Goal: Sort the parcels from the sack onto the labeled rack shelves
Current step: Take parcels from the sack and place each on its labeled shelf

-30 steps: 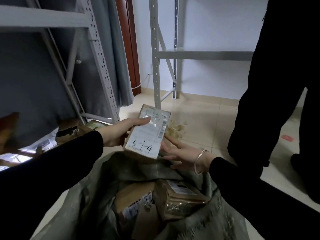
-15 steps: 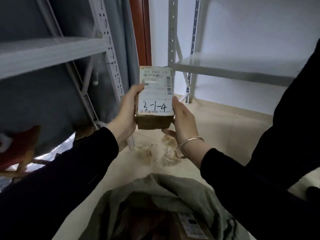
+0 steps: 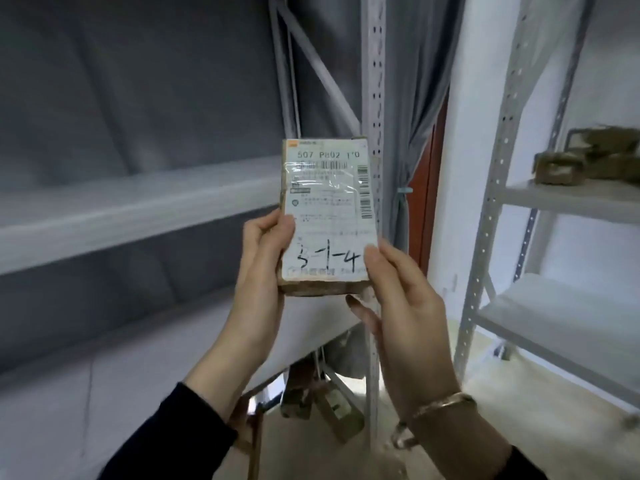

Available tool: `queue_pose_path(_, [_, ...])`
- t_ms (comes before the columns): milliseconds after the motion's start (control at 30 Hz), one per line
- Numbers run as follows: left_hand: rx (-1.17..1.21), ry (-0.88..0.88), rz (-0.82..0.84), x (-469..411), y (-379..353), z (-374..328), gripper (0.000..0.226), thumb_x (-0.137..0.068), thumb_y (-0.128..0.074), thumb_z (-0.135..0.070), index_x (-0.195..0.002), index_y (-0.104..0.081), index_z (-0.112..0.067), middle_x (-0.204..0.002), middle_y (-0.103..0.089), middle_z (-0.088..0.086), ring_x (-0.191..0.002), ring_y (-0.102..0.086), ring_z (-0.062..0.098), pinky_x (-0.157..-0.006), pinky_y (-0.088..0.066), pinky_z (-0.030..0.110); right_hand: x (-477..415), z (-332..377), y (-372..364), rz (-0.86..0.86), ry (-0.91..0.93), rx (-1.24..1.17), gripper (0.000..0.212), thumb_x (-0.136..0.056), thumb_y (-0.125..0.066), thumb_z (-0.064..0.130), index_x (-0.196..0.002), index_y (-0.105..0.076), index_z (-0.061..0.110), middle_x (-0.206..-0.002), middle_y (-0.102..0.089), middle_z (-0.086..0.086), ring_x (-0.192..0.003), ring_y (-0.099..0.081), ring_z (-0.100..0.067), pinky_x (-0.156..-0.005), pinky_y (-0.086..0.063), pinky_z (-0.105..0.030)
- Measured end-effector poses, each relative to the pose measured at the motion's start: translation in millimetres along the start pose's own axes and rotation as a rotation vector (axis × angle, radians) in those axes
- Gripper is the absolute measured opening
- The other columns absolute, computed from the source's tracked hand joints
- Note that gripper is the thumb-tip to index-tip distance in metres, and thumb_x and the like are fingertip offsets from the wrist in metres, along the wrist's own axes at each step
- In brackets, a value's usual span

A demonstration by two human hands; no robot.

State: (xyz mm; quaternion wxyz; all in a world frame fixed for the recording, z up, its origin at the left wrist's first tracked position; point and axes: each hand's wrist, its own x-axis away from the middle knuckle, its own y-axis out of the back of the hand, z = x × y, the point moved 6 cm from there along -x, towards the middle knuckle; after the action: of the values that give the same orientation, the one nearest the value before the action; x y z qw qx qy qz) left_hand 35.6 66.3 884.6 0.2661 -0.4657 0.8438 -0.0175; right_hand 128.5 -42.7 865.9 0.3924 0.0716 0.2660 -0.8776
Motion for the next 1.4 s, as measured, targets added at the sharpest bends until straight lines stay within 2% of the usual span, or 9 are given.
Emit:
queue_pose_path(100, [-0.059, -0.085, -0.025, -20.6, 5.9, -130.5, 0.019, -0.077, -0.061, -0.031, -0.087, -0.046, -0.023, -0.092, -0.067, -0.006, -0.082, -0.066, 0.003, -0.063, -0.051, 0.019, -7.6, 98.8, -87.0, 0.161, 0.011, -0.073, 0.043, -0.074, -0.058, 0.031, -0.115, -0.062, 0.019, -0.108, -0.070, 0.008, -0.099, -0.065, 0.001, -0.100, -0.049, -0.036])
queue_pose_path(200, [-0.268, -0.163, -0.005, -7.0, 16.6, -258.1, 0.029, -0.074, -0.056, -0.039, -0.096, -0.042, -0.026, -0.112, -0.059, 0.000, -0.092, -0.063, 0.007, -0.070, -0.050, 0.026, 6.9, 185.5, -154.9, 0.265, 0.031, -0.168, 0.035, -0.088, -0.054, 0.016, -0.123, -0.058, 0.015, -0.112, -0.069, 0.000, -0.097, -0.065, 0.001, -0.099, -0.049, -0.036])
queue_pose_path(333, [-0.482, -0.181, -0.042, 38.8, 45.0, -403.8, 0.030, -0.076, -0.055, -0.035, -0.101, -0.042, -0.027, -0.113, -0.063, -0.002, -0.098, -0.065, 0.013, -0.087, -0.055, 0.040, 58.6, 265.7, -230.0, 0.487, 0.094, -0.246, 0.035, -0.086, -0.057, 0.021, -0.120, -0.060, 0.024, -0.108, -0.071, 0.010, -0.098, -0.066, 0.002, -0.095, -0.050, -0.033])
queue_pose_path(467, [-0.614, -0.299, -0.149, 99.6, 68.1, -507.1, 0.034, -0.075, -0.056, -0.036, -0.106, -0.046, -0.026, -0.116, -0.065, 0.001, -0.100, -0.066, 0.013, -0.081, -0.054, 0.032, 123.0, 313.3, -297.3, 0.687, 0.142, -0.313, 0.050, -0.073, -0.058, 0.033, -0.123, -0.057, 0.026, -0.109, -0.070, 0.013, -0.103, -0.064, 0.001, -0.098, -0.047, -0.034])
queue_pose_path(600, [-0.668, -0.389, -0.226, 162.4, 101.9, -563.0, 0.037, -0.078, -0.053, -0.038, -0.114, -0.047, -0.029, -0.112, -0.068, -0.012, -0.104, -0.065, 0.008, -0.084, -0.052, 0.031, 174.4, 337.1, -350.6, 0.847, 0.150, -0.366, 0.050, -0.073, -0.055, 0.034, -0.121, -0.058, 0.027, -0.104, -0.072, 0.012, -0.101, -0.066, -0.002, -0.096, -0.048, -0.036])
queue_pose_path(900, [-0.725, -0.472, -0.387, 262.8, 222.5, -646.3, 0.040, -0.080, -0.050, -0.040, -0.119, -0.048, -0.030, -0.115, -0.068, -0.011, -0.105, -0.065, 0.008, -0.086, -0.049, 0.032, 289.7, 330.7, -472.5, 1.031, 0.158, -0.391, 0.050, -0.074, -0.055, 0.033, -0.124, -0.056, 0.027, -0.108, -0.071, 0.013, -0.102, -0.065, -0.001, -0.093, -0.052, -0.031])
queue_pose_path(1033, [-0.787, -0.508, -0.392, 291.2, 283.1, -677.4, 0.049, -0.085, -0.047, -0.040, -0.131, -0.045, -0.024, -0.121, -0.065, -0.009, -0.111, -0.061, 0.007, -0.092, -0.046, 0.031, 336.2, 319.7, -532.2, 1.026, 0.175, -0.413, 0.044, -0.077, -0.055, 0.031, -0.122, -0.057, 0.028, -0.111, -0.070, 0.012, -0.103, -0.065, 0.000, -0.093, -0.049, -0.020])
queue_pose_path(1200, [-0.818, -0.566, -0.383, 299.3, 348.9, -721.8, 0.051, -0.089, -0.043, -0.036, -0.137, -0.043, -0.019, -0.131, -0.059, -0.005, -0.123, -0.053, 0.011, -0.107, -0.038, 0.041, 377.7, 308.8, -605.9, 0.970, 0.228, -0.434, 0.037, -0.076, -0.056, 0.034, -0.113, -0.054, 0.038, -0.117, -0.067, 0.011, -0.109, -0.061, 0.002, -0.098, -0.049, -0.024])
queue_pose_path(1400, [-0.662, -0.649, -0.456, 306.7, 422.7, -734.8, 0.037, -0.087, -0.053, -0.030, -0.123, -0.057, -0.022, -0.120, -0.066, -0.004, -0.116, -0.059, 0.012, -0.100, -0.044, 0.035, 408.3, 278.4, -667.5, 0.945, 0.189, -0.440, 0.043, -0.089, -0.055, 0.018, -0.131, -0.049, 0.025, -0.123, -0.064, 0.006, -0.114, -0.059, -0.002, -0.097, -0.046, -0.017])
